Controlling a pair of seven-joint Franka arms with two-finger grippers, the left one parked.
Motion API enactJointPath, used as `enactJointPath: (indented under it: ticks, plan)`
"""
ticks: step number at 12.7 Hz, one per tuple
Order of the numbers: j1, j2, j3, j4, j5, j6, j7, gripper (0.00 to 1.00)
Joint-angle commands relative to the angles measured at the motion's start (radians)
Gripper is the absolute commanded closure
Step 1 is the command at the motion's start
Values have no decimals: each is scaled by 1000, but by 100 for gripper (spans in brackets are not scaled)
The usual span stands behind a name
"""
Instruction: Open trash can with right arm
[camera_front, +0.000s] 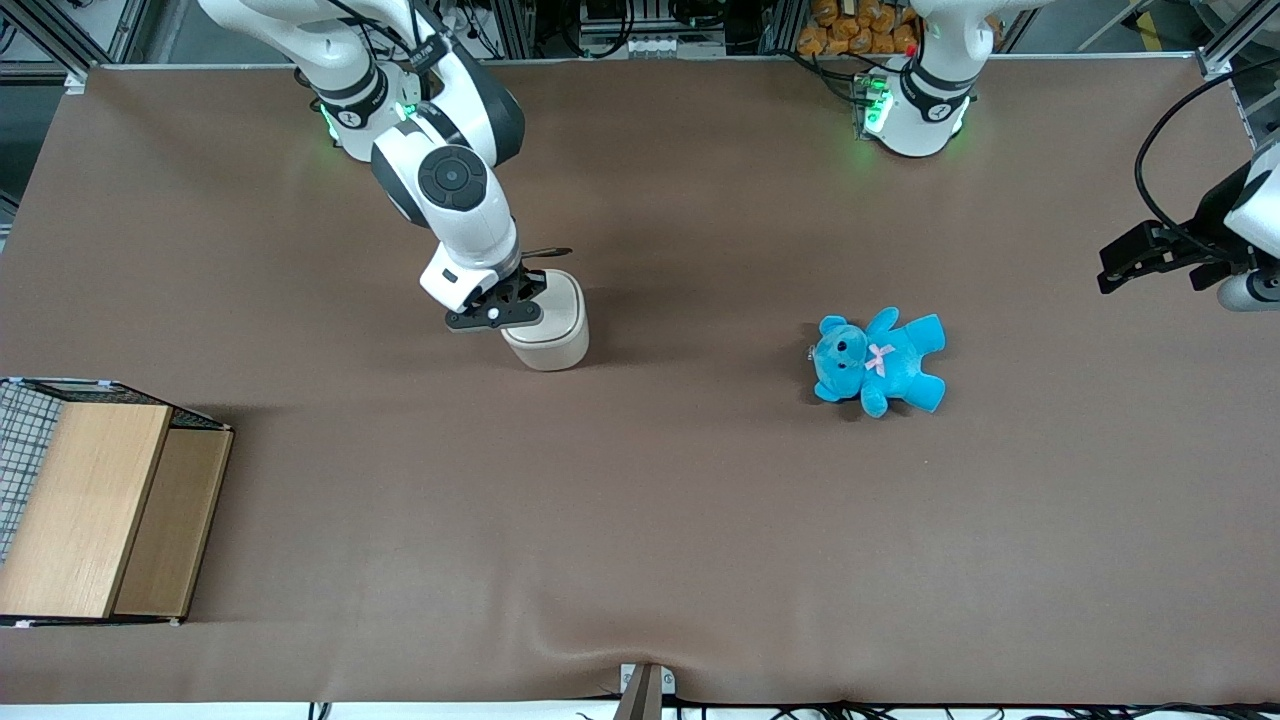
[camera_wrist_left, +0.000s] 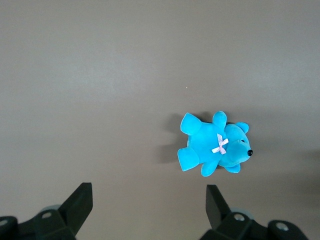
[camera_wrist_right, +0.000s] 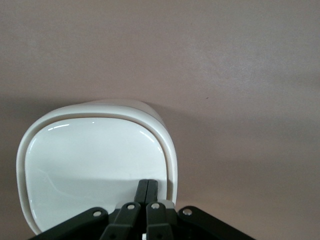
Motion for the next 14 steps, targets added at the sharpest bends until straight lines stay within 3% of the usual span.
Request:
enactJointPath:
  ticks: [1,5,8,11,12,14]
  plan:
    - [17,36,-13,-4,-70,41,69,99]
    - [18,42,-11,1,-82,37,89,99]
    - [7,7,-5,75,-67,-66,86,97]
    - [-5,-21,-2,187,9,-189,74,96]
    - [-14,-30,-3,229,37,-233,72,87]
    - [-41,-51,-5,304,50,-327,48,79]
